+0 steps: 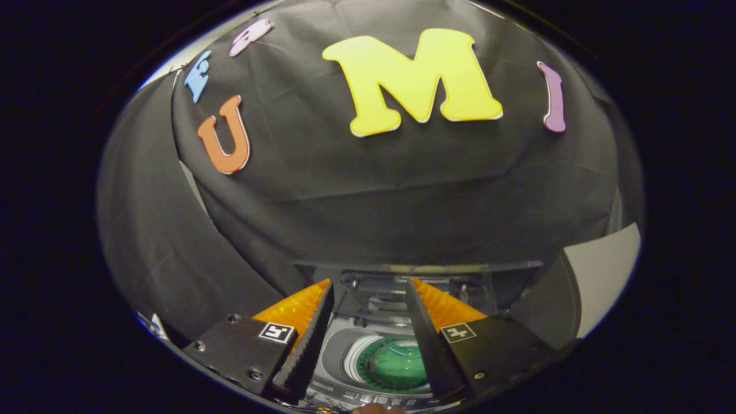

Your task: Put the clothes into the washing machine and then close the washing machine lid.

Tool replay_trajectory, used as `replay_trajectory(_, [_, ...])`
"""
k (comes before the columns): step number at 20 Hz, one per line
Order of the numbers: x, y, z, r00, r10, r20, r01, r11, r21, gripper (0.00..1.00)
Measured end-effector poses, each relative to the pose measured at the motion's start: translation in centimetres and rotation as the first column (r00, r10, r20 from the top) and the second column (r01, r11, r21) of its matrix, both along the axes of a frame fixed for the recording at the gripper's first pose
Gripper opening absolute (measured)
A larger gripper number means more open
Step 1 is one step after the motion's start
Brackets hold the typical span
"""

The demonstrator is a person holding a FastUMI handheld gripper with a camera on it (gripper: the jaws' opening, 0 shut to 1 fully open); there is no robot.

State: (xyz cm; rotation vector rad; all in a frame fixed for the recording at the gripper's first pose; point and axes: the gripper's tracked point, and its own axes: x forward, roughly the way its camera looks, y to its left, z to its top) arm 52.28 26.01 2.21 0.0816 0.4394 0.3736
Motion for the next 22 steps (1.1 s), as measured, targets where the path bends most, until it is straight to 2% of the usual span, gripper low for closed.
replay_trajectory(7, [2.6, -0.7, 2.2, 0.999, -0.036, 0.033, 0.036, 0.999, -0.002, 0.78])
replay_trajectory(22, [11.6, -2.9, -0.9, 0.995, -0.088, -0.044, 0.088, 0.996, -0.005, 0.79])
